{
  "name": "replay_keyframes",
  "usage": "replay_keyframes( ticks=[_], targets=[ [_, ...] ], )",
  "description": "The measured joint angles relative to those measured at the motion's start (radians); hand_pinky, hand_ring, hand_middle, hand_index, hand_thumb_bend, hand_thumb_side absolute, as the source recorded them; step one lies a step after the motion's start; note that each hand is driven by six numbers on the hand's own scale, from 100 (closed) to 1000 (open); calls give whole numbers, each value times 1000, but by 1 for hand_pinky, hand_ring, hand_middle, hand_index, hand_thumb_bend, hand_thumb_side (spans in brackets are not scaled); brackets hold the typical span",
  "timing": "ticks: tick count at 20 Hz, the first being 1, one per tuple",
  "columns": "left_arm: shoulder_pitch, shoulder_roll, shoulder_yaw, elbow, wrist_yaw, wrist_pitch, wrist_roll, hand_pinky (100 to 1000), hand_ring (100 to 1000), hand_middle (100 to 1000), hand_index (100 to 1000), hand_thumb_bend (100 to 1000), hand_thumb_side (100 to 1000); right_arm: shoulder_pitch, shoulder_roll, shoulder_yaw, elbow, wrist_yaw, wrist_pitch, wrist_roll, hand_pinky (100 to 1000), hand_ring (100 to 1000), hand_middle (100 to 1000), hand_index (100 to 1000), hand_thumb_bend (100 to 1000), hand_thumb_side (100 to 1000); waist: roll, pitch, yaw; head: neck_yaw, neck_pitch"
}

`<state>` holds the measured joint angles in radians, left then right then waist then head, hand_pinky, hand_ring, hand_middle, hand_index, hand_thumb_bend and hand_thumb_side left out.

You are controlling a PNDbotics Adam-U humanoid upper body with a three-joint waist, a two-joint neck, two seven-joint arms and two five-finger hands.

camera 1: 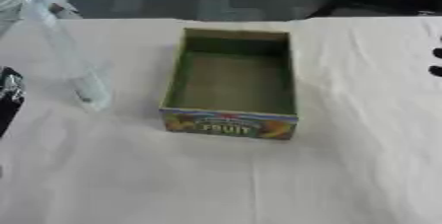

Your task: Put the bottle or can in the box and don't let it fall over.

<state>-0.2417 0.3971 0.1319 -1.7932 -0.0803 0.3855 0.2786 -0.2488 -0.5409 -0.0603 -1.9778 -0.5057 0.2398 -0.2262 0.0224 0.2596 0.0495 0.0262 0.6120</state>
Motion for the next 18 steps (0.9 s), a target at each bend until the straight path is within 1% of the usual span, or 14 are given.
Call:
replay_keyframes(
  ticks=[3, 4, 5, 7, 12, 14, 18],
  targets=[
    [-28, 20, -15, 16, 1, -2, -24, 1000, 804, 704, 889, 100, 601, 0, 0, 1, 0, -1, 1, 0, 815, 856, 804, 837, 100, 531, 0, -3, 0, 8, 0],
    [-37, 29, -20, 23, 1, -1, -31, 1000, 803, 705, 892, 100, 566, 0, 0, 1, 0, -2, 1, 1, 815, 856, 803, 837, 100, 521, -1, -6, 0, 9, 0],
    [-46, 36, -25, 31, 1, 0, -39, 1000, 803, 705, 891, 100, 600, 0, 0, 1, 0, -2, 2, 1, 815, 856, 803, 836, 100, 519, -1, -8, 0, 11, -2],
    [-67, 50, -38, 49, 1, 6, -54, 1000, 805, 708, 890, 100, 594, 0, 0, 4, 0, -2, 2, 2, 815, 855, 802, 835, 100, 511, -4, -8, -1, 13, -3],
    [-111, 71, -72, 92, -5, 19, -89, 1000, 813, 714, 886, 100, 486, 0, 0, 6, 0, -6, 4, 3, 815, 853, 801, 835, 100, 511, -7, -11, -3, 13, -8],
    [-125, 76, -82, 100, -10, 19, -105, 1000, 815, 713, 885, 100, 470, 0, 0, 6, 0, -7, 4, 4, 815, 853, 800, 834, 100, 514, -9, -11, -4, 13, -9],
    [-144, 79, -92, 105, -11, 15, -131, 1000, 816, 712, 885, 100, 478, 0, 0, 6, 0, -7, 6, 5, 815, 852, 799, 833, 100, 530, -10, -11, -4, 13, -15]
  ],
)
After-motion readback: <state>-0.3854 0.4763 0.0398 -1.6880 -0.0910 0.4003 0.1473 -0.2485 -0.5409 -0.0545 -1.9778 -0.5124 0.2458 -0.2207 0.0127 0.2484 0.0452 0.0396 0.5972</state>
